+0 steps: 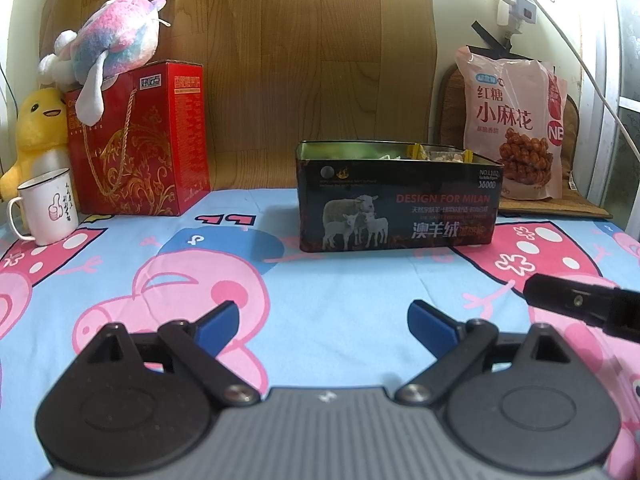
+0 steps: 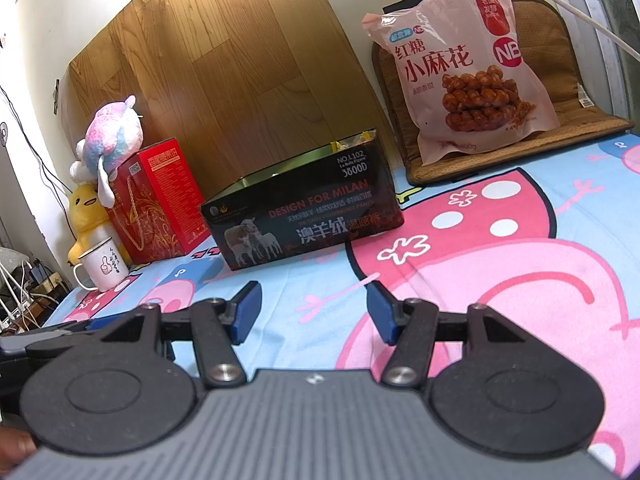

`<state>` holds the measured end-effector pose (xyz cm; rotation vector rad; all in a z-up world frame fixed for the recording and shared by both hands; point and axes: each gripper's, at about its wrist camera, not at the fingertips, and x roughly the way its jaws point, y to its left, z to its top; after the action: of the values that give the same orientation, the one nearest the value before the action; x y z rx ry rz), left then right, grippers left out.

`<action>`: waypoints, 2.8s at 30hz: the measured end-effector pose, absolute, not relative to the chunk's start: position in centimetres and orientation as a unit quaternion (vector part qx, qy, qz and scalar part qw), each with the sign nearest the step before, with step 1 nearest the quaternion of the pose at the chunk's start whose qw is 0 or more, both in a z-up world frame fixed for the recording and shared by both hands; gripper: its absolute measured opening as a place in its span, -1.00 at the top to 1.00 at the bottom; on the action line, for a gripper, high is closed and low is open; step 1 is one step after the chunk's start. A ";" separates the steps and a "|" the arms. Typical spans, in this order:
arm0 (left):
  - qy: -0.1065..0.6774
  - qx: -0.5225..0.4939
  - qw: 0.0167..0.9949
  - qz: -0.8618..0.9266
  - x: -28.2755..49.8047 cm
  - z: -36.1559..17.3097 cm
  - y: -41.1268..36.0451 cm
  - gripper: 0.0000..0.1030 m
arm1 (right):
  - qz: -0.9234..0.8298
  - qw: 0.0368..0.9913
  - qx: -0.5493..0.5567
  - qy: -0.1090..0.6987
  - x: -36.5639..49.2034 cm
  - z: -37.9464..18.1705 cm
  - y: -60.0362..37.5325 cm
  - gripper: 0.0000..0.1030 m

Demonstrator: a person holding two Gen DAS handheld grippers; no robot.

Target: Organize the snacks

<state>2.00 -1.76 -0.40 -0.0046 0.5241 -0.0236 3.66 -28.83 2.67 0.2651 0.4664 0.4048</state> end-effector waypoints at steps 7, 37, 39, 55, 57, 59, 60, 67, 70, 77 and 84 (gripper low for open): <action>0.259 -0.001 0.966 -0.012 2.0 -0.4 -1.8 -0.84 | 0.199 0.944 0.130 0.229 3.7 2.7 -28.8 -0.18; 0.266 -0.001 0.964 -0.001 2.2 -0.4 -1.7 -0.93 | 0.199 0.944 0.130 0.229 3.7 2.6 -28.8 -0.20; 0.267 -0.001 0.964 -0.001 2.3 -0.4 -1.7 -0.94 | 0.199 0.944 0.130 0.229 3.7 2.6 -28.8 -0.20; 0.265 0.000 0.964 0.000 2.3 -0.3 -1.7 -0.99 | 0.199 0.944 0.131 0.228 3.7 2.6 -28.8 -0.20; 0.265 0.000 0.964 0.001 2.3 -0.3 -1.7 -0.99 | 0.199 0.944 0.131 0.229 3.7 2.6 -28.8 -0.20; 0.265 0.000 0.964 0.002 2.2 -0.3 -1.7 -0.99 | 0.199 0.944 0.131 0.229 3.7 2.6 -28.8 -0.20; 0.265 0.000 0.964 0.002 2.2 -0.3 -1.7 -0.99 | 0.199 0.944 0.131 0.229 3.7 2.6 -28.8 -0.20; 0.264 0.000 0.964 0.001 2.2 -0.3 -1.7 -0.99 | 0.199 0.944 0.131 0.229 3.7 2.6 -28.8 -0.20; 0.265 0.000 0.964 0.002 2.2 -0.3 -1.7 -0.99 | 0.199 0.944 0.131 0.229 3.7 2.6 -28.8 -0.20; 0.265 0.000 0.964 0.002 2.2 -0.3 -1.7 -0.99 | 0.200 0.944 0.131 0.229 3.7 2.6 -28.8 -0.20; 0.269 0.003 0.963 0.007 2.3 -0.4 -1.8 -0.99 | 0.199 0.944 0.131 0.229 3.7 2.6 -28.8 -0.20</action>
<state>2.35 -1.78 -0.35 0.0059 0.5449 0.0140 3.72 -28.84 2.56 0.2663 0.4667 0.4065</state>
